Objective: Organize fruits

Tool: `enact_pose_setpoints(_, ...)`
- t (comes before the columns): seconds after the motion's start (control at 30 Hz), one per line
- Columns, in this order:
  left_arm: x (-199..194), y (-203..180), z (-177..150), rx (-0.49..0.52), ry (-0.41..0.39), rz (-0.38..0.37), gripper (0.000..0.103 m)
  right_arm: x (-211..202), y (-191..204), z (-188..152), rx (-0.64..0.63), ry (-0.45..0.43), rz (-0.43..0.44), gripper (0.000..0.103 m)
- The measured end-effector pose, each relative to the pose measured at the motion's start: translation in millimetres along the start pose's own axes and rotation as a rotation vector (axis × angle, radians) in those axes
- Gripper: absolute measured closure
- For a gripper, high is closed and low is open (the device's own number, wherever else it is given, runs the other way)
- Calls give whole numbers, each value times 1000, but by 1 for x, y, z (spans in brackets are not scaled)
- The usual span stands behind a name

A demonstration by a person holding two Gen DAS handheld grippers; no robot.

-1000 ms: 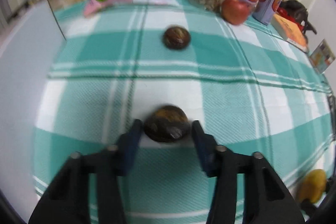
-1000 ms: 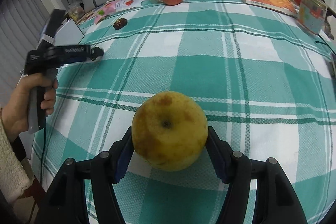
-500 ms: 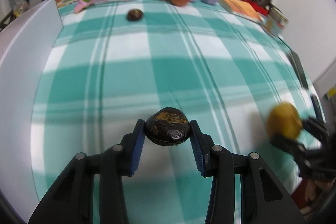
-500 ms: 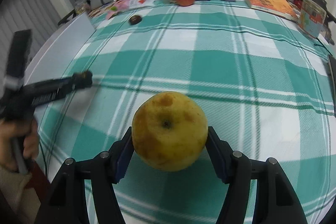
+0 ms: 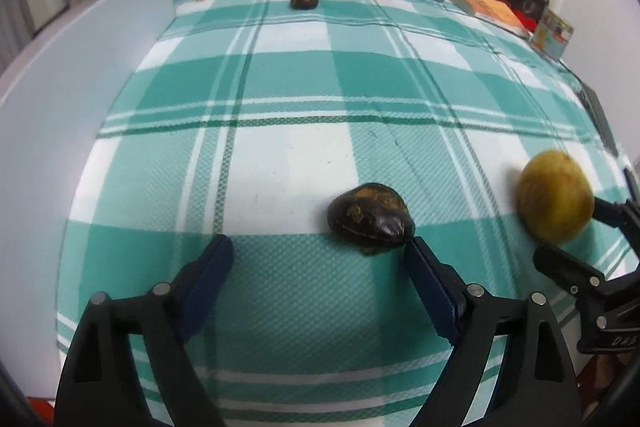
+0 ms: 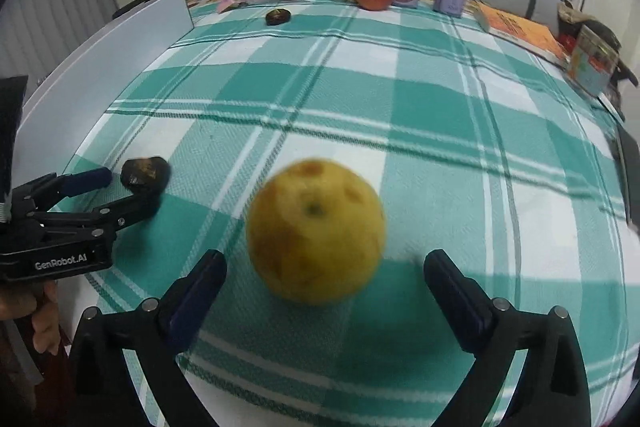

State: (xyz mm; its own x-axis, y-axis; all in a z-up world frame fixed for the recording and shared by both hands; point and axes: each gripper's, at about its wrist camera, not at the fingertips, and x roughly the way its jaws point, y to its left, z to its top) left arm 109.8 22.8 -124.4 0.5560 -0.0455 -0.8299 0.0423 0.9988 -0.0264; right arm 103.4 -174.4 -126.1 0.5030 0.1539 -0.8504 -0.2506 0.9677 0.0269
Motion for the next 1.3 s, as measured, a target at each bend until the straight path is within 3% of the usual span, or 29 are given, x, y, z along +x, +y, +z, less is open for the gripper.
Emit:
enact_pose_setpoints(0.13,0,-1,-4,7,-16,10,11,3,5,-13,-30,-9,-37,0)
enact_pose_setpoints(0.63,-1,-1,-10,24,-56,20,9,3,3,-21,-2,-85,-44,0)
enact_pose_setpoints(1.1,0,-1,-10,23,-57,24,8,4,3,-21,-15,-86,-36,0)
enact_pose_setpoints(1.3,-1,8,3,62,84,-93,6,4,2,-21,-16,-84,-26,0)
